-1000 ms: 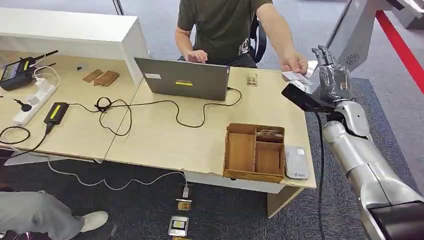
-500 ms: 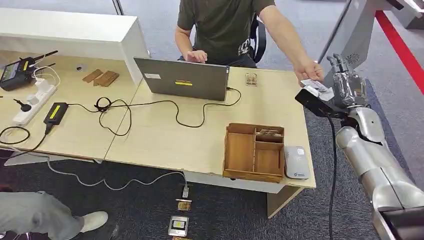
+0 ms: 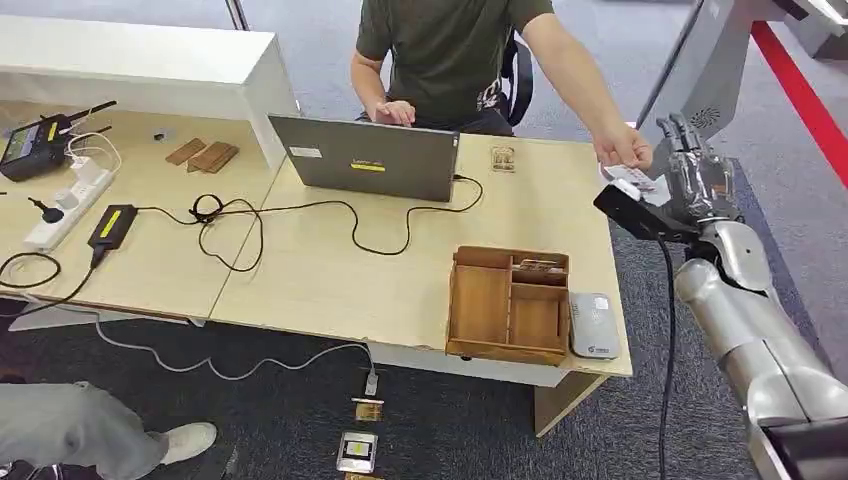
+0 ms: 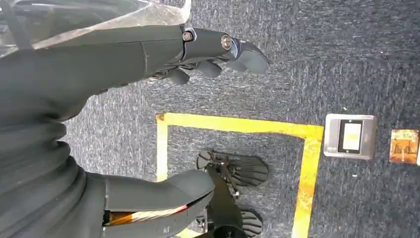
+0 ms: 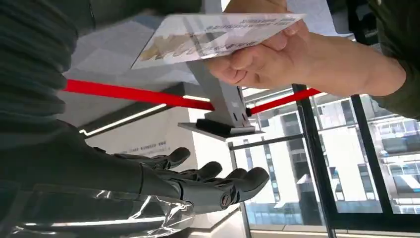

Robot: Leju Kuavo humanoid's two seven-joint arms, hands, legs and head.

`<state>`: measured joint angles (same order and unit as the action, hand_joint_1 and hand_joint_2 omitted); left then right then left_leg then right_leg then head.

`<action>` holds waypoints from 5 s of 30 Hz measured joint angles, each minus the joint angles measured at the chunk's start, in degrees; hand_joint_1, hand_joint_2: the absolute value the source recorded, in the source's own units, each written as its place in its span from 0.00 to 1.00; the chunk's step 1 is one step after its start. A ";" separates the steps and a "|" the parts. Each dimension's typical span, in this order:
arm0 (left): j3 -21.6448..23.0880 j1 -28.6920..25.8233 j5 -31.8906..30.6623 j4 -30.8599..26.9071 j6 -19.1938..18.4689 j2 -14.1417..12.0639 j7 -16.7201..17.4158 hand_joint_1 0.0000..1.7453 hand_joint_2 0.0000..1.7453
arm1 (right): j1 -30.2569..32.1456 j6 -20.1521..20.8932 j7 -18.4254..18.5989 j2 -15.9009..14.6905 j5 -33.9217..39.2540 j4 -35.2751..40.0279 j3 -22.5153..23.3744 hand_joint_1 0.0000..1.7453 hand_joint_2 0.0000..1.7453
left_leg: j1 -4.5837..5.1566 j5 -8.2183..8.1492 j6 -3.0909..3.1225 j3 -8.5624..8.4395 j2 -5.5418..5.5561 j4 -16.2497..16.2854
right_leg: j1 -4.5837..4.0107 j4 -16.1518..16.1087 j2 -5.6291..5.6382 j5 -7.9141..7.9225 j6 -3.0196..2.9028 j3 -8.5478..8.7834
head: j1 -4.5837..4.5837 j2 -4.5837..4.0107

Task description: Pass the card to the sensor for recognition and then transmit it.

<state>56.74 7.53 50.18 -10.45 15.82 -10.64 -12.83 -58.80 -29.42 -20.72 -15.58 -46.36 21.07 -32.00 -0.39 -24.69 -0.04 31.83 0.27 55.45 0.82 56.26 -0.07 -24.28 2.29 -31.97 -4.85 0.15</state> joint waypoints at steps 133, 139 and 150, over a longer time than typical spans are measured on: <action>0.59 0.55 6.05 0.31 2.45 0.59 5.97 0.00 1.00 | 24.28 1.42 -1.73 -4.33 10.10 -3.02 0.94 1.00 1.00 | 0.00 -0.03 0.01 -0.02 0.00 -0.01 | -0.01 -0.05 0.01 0.00 -0.01 0.06 | 0.00 0.00; 0.59 0.54 6.25 0.31 2.54 0.63 6.34 0.00 1.00 | 23.57 1.57 -1.73 -4.33 9.14 -3.02 0.81 1.00 1.00 | 0.00 -0.02 0.01 -0.01 0.00 -0.01 | 0.00 -0.05 0.01 0.00 -0.01 0.05 | 0.00 0.00; 0.59 0.54 7.06 0.31 2.38 0.70 6.80 0.00 1.00 | 13.93 0.96 -2.38 -5.27 6.01 -2.99 0.09 1.00 1.00 | 0.03 0.00 0.01 -0.01 -0.01 0.00 | 0.03 -0.02 0.01 0.02 -0.01 0.03 | 0.02 0.00</action>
<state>57.33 8.07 57.24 -10.14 18.21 -9.94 -6.03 -44.88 -28.46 -23.10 -20.85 -40.35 18.08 -31.91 -0.36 -24.69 -0.04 31.82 0.26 55.45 0.86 56.24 -0.06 -24.26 2.28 -31.94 -4.83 0.15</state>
